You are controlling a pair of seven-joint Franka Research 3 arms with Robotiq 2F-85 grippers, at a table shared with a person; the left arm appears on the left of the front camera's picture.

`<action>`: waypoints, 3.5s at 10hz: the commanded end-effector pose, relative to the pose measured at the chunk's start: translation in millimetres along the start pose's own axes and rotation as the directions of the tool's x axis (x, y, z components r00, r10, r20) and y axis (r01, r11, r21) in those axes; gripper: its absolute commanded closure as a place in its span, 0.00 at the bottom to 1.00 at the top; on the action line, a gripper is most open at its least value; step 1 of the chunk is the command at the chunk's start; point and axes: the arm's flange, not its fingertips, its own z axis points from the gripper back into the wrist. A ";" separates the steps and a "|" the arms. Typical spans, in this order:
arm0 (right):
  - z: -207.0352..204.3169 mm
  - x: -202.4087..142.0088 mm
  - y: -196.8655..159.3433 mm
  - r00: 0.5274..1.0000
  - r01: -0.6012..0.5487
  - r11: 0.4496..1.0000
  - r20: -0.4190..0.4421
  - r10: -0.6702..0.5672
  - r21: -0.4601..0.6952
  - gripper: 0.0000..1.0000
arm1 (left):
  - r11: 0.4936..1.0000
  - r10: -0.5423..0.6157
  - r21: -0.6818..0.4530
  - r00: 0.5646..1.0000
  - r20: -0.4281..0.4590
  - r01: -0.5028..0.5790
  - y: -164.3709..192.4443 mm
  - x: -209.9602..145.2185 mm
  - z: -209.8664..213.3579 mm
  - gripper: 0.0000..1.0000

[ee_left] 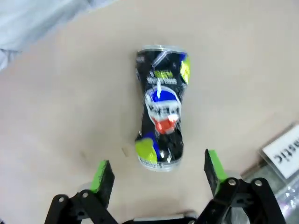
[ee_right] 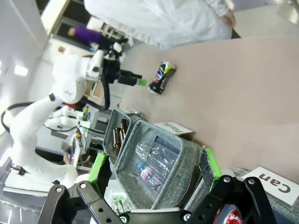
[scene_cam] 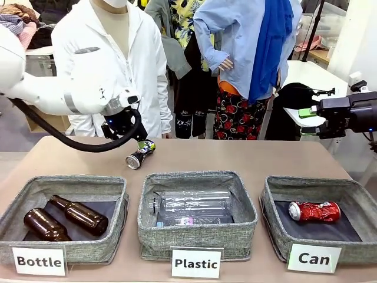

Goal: Sort the can waste into the basket.
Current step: Pick up the can waste from the table and place it in the right Fabric basket.

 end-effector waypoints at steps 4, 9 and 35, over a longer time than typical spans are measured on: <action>1.0 0.9 0.8 1.000 -0.017 1.000 0.004 0.017 -0.004 0.00 | 1.000 -0.002 -0.020 1.000 -0.017 0.002 -0.2 22.5 -37.4 0.00; 1.0 0.9 0.8 1.000 -0.017 1.000 0.004 0.017 -0.004 0.00 | 0.998 -0.033 0.051 0.999 -0.020 0.034 -11.6 20.1 -62.0 0.60; 93.8 -51.0 45.4 0.969 -0.050 0.974 -0.246 -0.007 -0.221 0.00 | 0.453 -0.878 0.092 0.425 0.221 0.887 -263.2 -103.1 143.3 0.61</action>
